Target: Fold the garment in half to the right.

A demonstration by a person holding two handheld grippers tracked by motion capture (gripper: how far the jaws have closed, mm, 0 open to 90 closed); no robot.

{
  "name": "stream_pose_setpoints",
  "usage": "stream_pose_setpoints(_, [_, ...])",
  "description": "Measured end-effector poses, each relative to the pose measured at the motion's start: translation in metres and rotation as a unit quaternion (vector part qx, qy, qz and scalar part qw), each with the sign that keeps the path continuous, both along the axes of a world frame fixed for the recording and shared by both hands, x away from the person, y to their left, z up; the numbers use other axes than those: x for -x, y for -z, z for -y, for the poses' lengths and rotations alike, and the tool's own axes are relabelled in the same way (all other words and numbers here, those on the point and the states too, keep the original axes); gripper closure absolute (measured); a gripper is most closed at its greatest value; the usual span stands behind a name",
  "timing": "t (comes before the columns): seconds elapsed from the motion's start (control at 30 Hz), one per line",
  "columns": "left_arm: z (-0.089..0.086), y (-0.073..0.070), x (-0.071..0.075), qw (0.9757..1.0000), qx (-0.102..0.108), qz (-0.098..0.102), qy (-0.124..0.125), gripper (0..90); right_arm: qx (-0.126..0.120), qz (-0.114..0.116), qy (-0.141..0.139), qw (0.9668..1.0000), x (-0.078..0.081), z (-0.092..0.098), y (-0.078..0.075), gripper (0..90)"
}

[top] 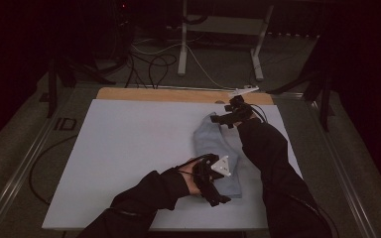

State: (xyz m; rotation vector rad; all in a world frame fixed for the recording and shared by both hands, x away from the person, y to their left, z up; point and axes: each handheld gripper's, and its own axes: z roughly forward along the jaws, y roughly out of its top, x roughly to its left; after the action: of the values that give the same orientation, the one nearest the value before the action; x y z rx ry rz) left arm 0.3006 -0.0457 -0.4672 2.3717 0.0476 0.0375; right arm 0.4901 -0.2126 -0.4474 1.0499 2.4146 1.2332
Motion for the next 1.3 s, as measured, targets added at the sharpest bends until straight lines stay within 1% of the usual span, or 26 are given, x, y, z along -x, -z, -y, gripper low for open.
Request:
stream_pose_setpoints(0.03, [-0.002,-0.001,0.000,1.0000,0.001,-0.001,-0.001,1.5,-0.004,0.000,-0.001,1.0000,0.001,-0.001,-0.001,10.1])
stream_pose_setpoints(0.13, [-0.008,-0.003,-0.001,1.0000,0.006,-0.004,-0.005,1.5,-0.001,0.002,-0.011,0.9999,0.002,-0.005,-0.002,10.1])
stream_pose_setpoints(0.2, [-0.013,-0.005,-0.002,0.9999,0.007,-0.005,-0.010,1.4,-0.004,0.004,-0.016,0.9998,0.003,-0.006,-0.002,10.2])
stream_pose_setpoints(0.3, [-0.022,-0.008,-0.003,0.9999,0.005,-0.003,-0.014,1.1,0.003,0.007,-0.022,0.9997,0.004,-0.009,-0.002,10.2])
stream_pose_setpoints(0.33, [-0.028,-0.008,-0.003,0.9998,0.005,-0.004,-0.018,1.1,0.007,0.007,-0.023,0.9997,0.004,-0.009,-0.001,10.2])
stream_pose_setpoints(0.4, [-0.035,-0.009,-0.003,0.9996,0.009,-0.010,-0.025,1.0,0.006,-0.001,-0.024,0.9997,0.005,-0.010,0.001,10.1])
stream_pose_setpoints(0.5, [-0.050,-0.010,-0.003,0.9992,0.011,-0.013,-0.035,1.0,0.008,0.001,-0.025,0.9996,0.005,-0.010,0.003,10.0])
stream_pose_setpoints(0.6, [-0.064,-0.010,-0.004,0.9985,0.012,-0.025,-0.047,1.0,0.001,0.003,-0.021,0.9998,0.005,-0.011,0.004,10.0])
stream_pose_setpoints(0.67, [-0.074,-0.010,-0.004,0.9981,0.011,-0.023,-0.056,1.0,0.007,0.003,-0.012,0.9999,0.004,-0.011,0.004,10.0])
stream_pose_setpoints(0.73, [-0.085,-0.011,-0.002,0.9977,0.012,-0.020,-0.063,0.8,0.002,0.002,-0.010,0.9999,0.002,-0.011,0.004,10.0])
stream_pose_setpoints(0.87, [-0.108,-0.012,0.000,0.9959,0.025,-0.017,-0.085,0.8,0.007,-0.004,-0.010,0.9999,-0.001,-0.012,0.007,10.4])
stream_pose_setpoints(0.93, [-0.120,-0.011,0.002,0.9947,0.028,-0.019,-0.097,0.7,0.005,-0.008,-0.006,0.9999,-0.003,-0.012,0.009,14.5])
stream_pose_setpoints(0.97, [-0.124,-0.010,0.003,0.9942,0.029,-0.019,-0.102,0.7,0.001,-0.011,-0.002,0.9999,-0.004,-0.012,0.011,14.6])
stream_pose_setpoints(1.03, [-0.134,-0.007,0.004,0.9929,0.031,-0.021,-0.113,0.7,-0.001,-0.015,0.004,0.9999,-0.007,-0.011,0.014,17.4])
stream_pose_setpoints(1.17, [-0.153,-0.001,0.007,0.9900,0.033,-0.024,-0.135,0.7,0.004,-0.036,0.013,0.9993,-0.013,-0.010,0.024,19.7])
stream_pose_setpoints(1.2, [-0.159,0.001,0.008,0.9891,0.032,-0.022,-0.142,0.7,0.006,-0.037,0.015,0.9992,-0.014,-0.010,0.026,19.7])
stream_pose_setpoints(1.3, [-0.171,0.006,0.010,0.9866,0.040,-0.026,-0.156,0.7,0.006,-0.052,0.023,0.9984,-0.018,-0.009,0.035,19.7])
